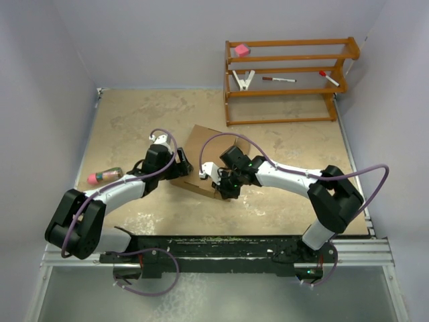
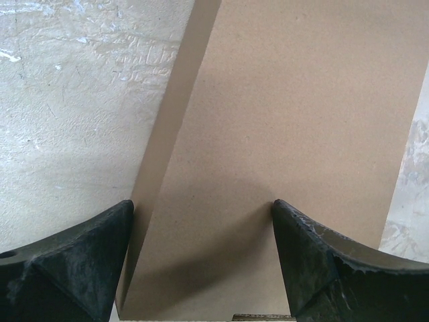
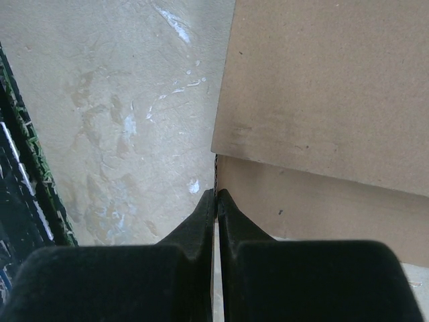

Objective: Fold the paper box

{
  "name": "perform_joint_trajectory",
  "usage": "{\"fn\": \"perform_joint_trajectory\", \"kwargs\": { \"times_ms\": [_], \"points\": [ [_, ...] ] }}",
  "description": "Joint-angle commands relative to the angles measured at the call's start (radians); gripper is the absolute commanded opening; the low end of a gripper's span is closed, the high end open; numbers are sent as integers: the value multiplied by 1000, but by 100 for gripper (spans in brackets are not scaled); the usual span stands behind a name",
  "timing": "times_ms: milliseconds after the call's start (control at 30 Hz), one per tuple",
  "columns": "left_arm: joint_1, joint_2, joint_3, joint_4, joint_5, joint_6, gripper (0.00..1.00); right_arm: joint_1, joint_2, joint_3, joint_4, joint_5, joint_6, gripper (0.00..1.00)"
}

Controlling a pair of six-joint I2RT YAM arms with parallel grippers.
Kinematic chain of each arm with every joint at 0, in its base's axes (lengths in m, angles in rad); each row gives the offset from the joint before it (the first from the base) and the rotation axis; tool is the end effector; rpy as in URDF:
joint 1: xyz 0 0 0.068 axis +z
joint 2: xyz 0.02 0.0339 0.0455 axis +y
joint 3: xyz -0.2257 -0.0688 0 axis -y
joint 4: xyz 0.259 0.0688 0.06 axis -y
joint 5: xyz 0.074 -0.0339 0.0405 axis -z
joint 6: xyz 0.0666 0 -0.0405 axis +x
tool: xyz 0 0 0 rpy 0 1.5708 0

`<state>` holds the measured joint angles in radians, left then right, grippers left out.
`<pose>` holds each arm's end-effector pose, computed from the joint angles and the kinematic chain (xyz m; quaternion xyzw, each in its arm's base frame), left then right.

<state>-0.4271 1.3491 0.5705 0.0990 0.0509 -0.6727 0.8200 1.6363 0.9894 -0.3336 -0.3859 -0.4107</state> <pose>0.2773 -0.1299 0.1062 -0.0996 0.8966 -0.2447 0.3553 0.2226 0.2753 0.1178 -0.5876 0.7346 0.2377 0.2422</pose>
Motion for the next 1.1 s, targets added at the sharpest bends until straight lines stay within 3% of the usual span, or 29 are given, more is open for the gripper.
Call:
{"fn": "perform_joint_trajectory", "kwargs": {
  "times_ms": [0, 400, 700, 900, 1067],
  "points": [
    [-35, 14, -4, -28, 69, -48, 83, 16, -5, 51, 136, -75, 12, 0],
    [-35, 11, -6, -7, 78, -47, 84, 25, 1, 49, 146, -102, 8, 4],
    [-34, 2, -8, -8, 87, -47, 84, 24, -8, 49, 153, -83, 25, 0],
    [-34, -51, -14, -54, 45, -54, 84, -10, -45, 38, 161, 61, 30, 0],
    [-13, -129, -20, -70, 65, -48, 92, -50, -53, 41, 96, 10, -51, 0]
  ]
}}
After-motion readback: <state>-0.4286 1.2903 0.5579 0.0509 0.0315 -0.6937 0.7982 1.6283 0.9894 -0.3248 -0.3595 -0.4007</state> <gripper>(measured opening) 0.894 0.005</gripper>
